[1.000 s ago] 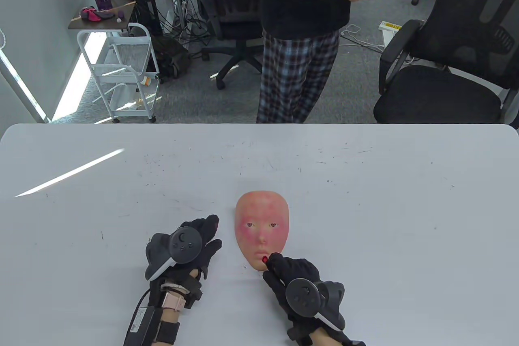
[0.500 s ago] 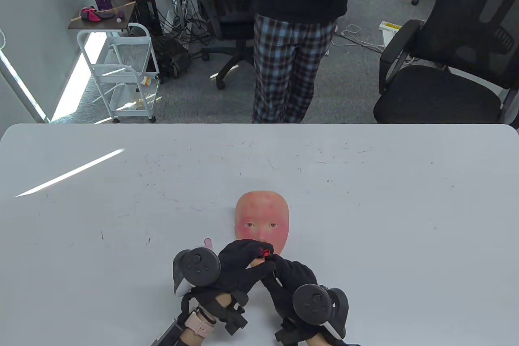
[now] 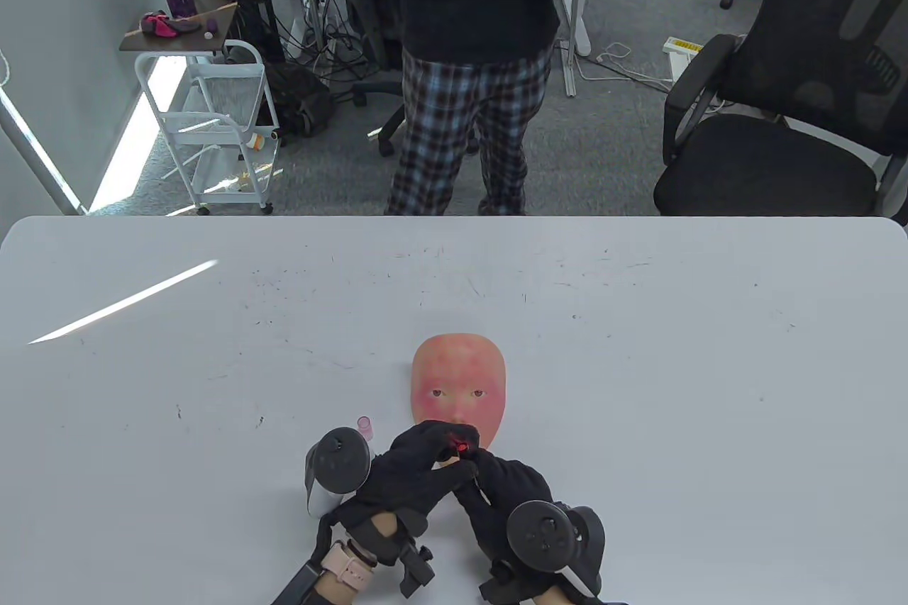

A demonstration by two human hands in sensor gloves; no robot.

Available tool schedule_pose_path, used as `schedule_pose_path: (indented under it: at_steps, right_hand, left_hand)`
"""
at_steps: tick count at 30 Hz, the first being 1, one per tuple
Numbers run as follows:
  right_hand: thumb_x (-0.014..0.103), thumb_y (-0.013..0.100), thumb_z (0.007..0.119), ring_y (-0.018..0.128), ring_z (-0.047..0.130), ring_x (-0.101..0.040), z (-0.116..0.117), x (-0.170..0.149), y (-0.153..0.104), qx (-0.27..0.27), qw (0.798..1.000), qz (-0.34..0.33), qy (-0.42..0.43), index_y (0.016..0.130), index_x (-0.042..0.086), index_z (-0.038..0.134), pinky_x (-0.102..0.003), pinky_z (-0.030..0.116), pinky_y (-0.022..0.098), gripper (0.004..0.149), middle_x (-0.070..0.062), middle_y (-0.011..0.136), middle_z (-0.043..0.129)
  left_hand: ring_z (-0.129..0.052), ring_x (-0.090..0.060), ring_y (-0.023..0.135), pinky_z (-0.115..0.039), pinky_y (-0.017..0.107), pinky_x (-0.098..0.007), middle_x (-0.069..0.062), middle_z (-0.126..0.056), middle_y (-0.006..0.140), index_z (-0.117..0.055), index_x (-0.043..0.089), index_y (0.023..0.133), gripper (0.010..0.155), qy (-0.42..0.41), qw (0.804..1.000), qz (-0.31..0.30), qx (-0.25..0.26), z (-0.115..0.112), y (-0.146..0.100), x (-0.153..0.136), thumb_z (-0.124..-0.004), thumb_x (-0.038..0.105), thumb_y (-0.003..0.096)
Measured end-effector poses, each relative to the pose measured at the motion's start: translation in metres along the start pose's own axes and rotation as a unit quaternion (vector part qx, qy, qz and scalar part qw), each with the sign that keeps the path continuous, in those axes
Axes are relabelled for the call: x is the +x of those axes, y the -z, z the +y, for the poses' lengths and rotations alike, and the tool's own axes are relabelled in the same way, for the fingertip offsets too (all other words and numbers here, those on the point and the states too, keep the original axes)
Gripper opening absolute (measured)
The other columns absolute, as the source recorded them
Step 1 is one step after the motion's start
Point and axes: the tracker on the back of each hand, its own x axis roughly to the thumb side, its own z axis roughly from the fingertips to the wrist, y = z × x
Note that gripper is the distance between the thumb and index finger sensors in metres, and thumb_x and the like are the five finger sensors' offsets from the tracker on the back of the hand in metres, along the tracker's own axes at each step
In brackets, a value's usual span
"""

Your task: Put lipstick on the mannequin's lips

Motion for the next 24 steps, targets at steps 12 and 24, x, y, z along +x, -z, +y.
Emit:
schedule_pose_path:
  at_steps: [12, 24]
  right_hand:
    - [0.047, 0.042, 0.078, 0.050, 0.098, -0.026, 0.005, 0.000, 0.000, 0.015, 1.000, -0.007, 0.017, 0.079, 0.005, 0.083, -0.050, 0.074, 0.054, 0.056, -0.008, 0.062, 0.100]
    - [0.047, 0.042, 0.077, 0.051, 0.098, -0.026, 0.006, -0.002, -0.001, 0.011, 0.999, -0.002, 0.045, 0.079, 0.004, 0.083, -0.050, 0.074, 0.054, 0.057, -0.008, 0.063, 0.100]
  left_hand:
    - [-0.068, -0.032, 0.088, -0.060, 0.066, -0.049, -0.010, -0.071, 0.098, -0.068, 0.024, 0.103, 0.058, -0.028, 1.000, -0.010, -0.009, 0.000, -0.003, -0.003, -0.082, 0.047, 0.0516]
    - [-0.056, -0.032, 0.093, -0.049, 0.071, -0.049, -0.009, -0.064, 0.103, -0.070, 0.024, 0.105, 0.052, -0.106, 0.993, -0.003, -0.051, -0.001, -0.001, -0.010, -0.075, 0.041, 0.0555]
